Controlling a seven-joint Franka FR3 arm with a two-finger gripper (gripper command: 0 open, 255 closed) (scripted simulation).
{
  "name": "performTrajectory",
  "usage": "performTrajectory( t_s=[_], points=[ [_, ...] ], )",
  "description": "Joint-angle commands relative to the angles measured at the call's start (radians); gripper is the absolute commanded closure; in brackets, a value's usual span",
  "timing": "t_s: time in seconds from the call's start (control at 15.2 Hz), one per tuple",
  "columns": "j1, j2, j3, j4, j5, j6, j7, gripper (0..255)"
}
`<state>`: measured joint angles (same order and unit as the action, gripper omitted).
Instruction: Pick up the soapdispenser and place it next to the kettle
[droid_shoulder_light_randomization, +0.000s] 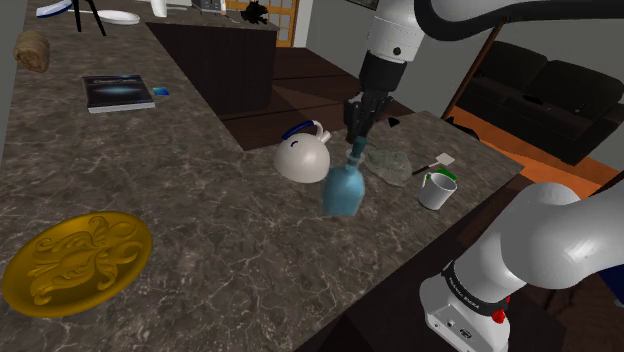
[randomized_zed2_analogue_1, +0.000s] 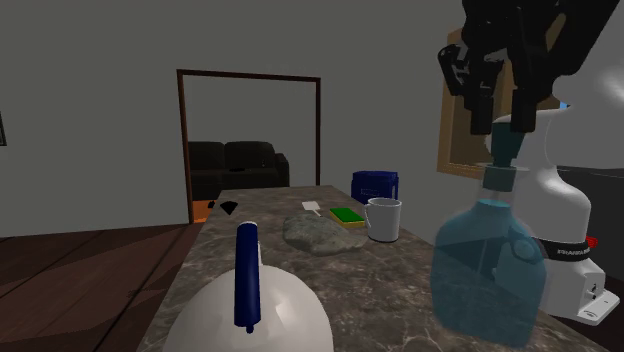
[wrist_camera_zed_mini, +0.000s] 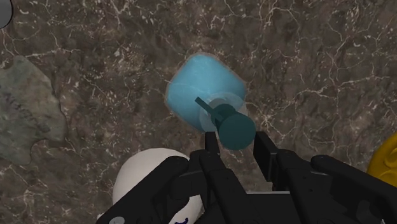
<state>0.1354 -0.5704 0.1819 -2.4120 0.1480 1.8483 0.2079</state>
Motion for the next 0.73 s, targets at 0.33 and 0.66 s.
performTrajectory(
  t_s=[0.33,0.66],
  points=[
    [0.003,0.016,0.009,-0.081,0.007,0.099,-0.004,255],
    [0.004,0.035,0.016,-0.136,0.013,0.172,-0.008,255]
  ],
)
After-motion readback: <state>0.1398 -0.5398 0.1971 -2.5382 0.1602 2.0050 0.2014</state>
